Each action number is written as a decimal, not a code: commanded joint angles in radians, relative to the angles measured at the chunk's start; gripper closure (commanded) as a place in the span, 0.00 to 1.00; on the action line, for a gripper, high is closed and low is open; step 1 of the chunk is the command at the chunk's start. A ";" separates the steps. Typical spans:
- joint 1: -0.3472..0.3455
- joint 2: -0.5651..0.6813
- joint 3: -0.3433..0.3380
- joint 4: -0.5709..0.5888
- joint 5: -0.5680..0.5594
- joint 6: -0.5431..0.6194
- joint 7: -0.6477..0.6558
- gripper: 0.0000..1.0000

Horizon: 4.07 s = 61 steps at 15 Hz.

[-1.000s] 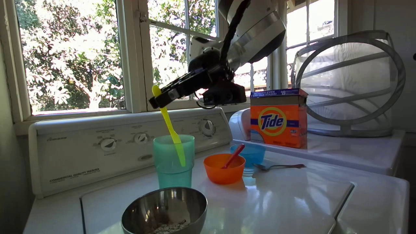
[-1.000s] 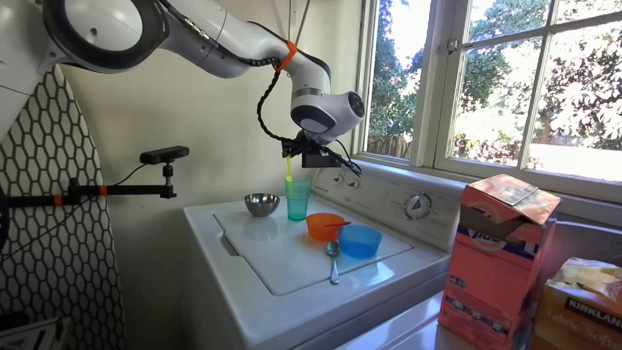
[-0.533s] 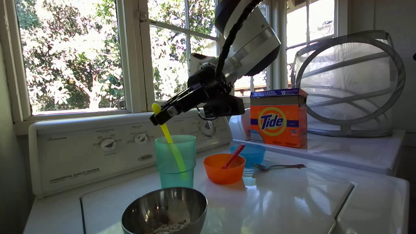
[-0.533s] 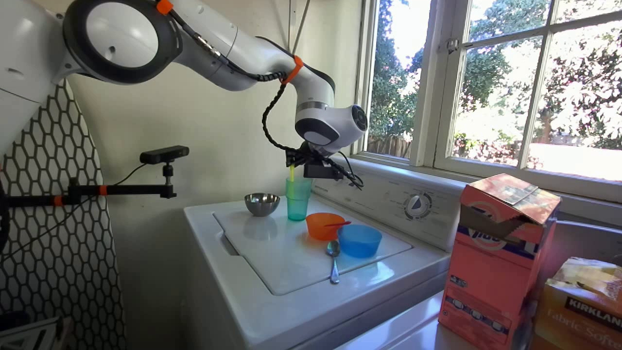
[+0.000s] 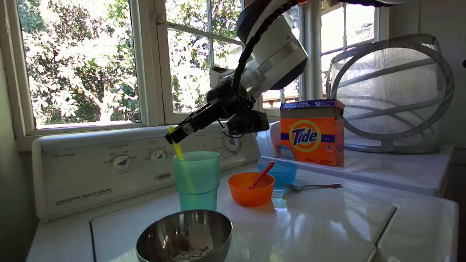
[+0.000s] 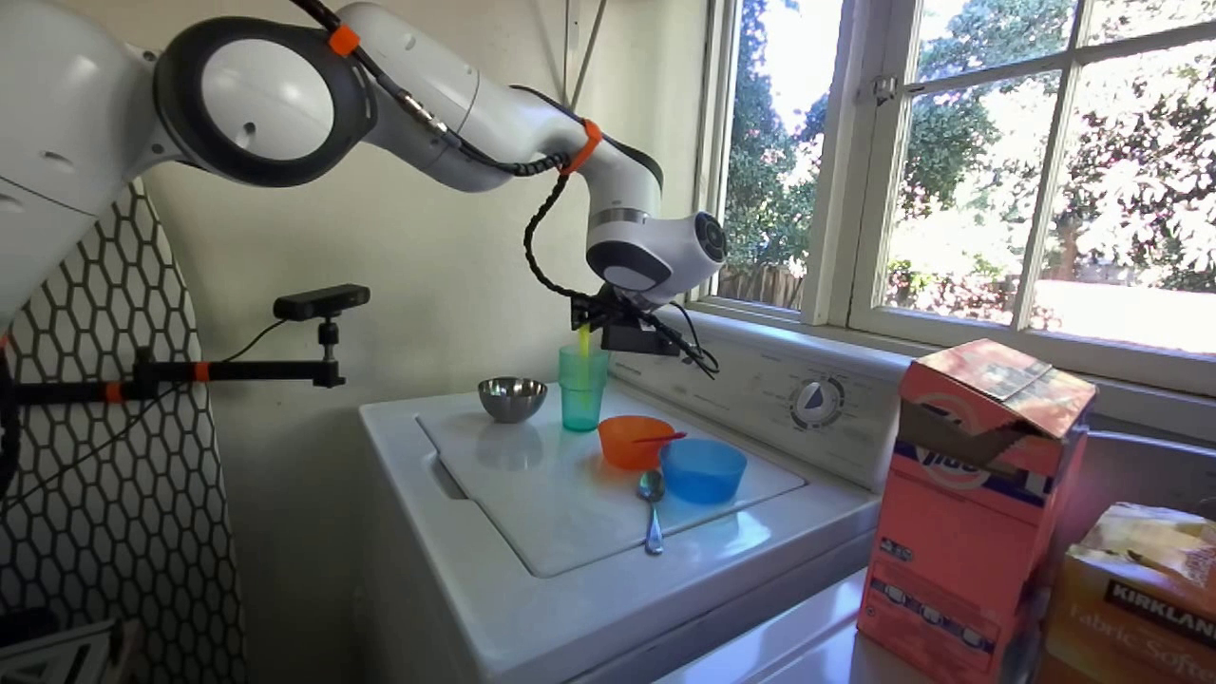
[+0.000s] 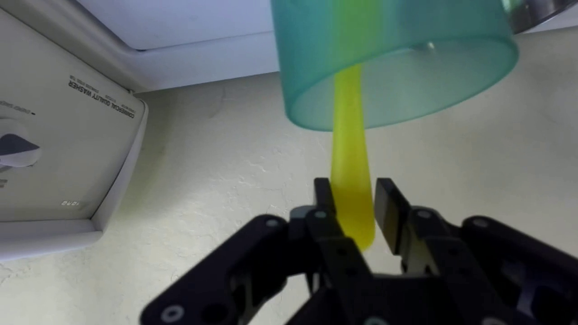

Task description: Put the yellow knife in the green cup and then use the pink spoon to transfer a spoonful of contents from the silver bowl to the orange bowl

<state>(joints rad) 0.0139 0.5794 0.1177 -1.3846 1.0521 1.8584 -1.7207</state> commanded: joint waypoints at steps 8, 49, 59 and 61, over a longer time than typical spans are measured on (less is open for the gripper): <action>0.021 -0.144 -0.039 -0.054 -0.161 0.108 0.074 0.00; 0.014 -0.214 -0.037 -0.285 -1.178 0.278 0.670 0.00; -0.010 -0.066 -0.042 -0.091 -1.245 0.255 0.431 0.11; -0.014 -0.065 -0.038 -0.096 -1.247 0.266 0.384 0.18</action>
<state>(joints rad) 0.0074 0.4930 0.0713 -1.5098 -0.1692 2.1411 -1.2708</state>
